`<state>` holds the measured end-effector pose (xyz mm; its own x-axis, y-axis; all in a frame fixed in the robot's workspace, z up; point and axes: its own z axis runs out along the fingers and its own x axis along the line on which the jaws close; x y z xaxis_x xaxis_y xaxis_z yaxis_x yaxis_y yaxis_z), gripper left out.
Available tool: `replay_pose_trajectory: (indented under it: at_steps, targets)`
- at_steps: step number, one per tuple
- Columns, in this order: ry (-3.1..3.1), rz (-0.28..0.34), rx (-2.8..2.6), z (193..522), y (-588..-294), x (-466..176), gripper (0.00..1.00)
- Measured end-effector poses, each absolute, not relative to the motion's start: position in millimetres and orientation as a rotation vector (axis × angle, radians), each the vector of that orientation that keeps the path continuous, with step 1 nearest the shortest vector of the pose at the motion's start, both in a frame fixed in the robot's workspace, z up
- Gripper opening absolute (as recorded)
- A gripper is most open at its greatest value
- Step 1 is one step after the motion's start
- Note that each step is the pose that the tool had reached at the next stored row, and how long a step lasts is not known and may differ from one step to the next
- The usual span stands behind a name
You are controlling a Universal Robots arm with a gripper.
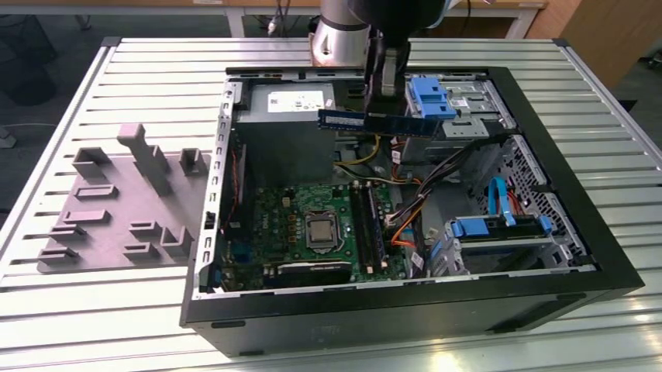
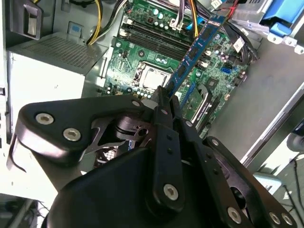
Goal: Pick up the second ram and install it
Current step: 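Insert the second ram into the second slot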
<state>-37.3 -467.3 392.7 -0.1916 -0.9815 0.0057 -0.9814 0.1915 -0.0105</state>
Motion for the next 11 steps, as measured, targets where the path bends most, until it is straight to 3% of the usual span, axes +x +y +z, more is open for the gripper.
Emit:
replay_pose_trajectory:
  at_steps: [11]
  targets:
    - [2.585,-0.025,-1.789,391.2,-467.3,-37.3,0.14]
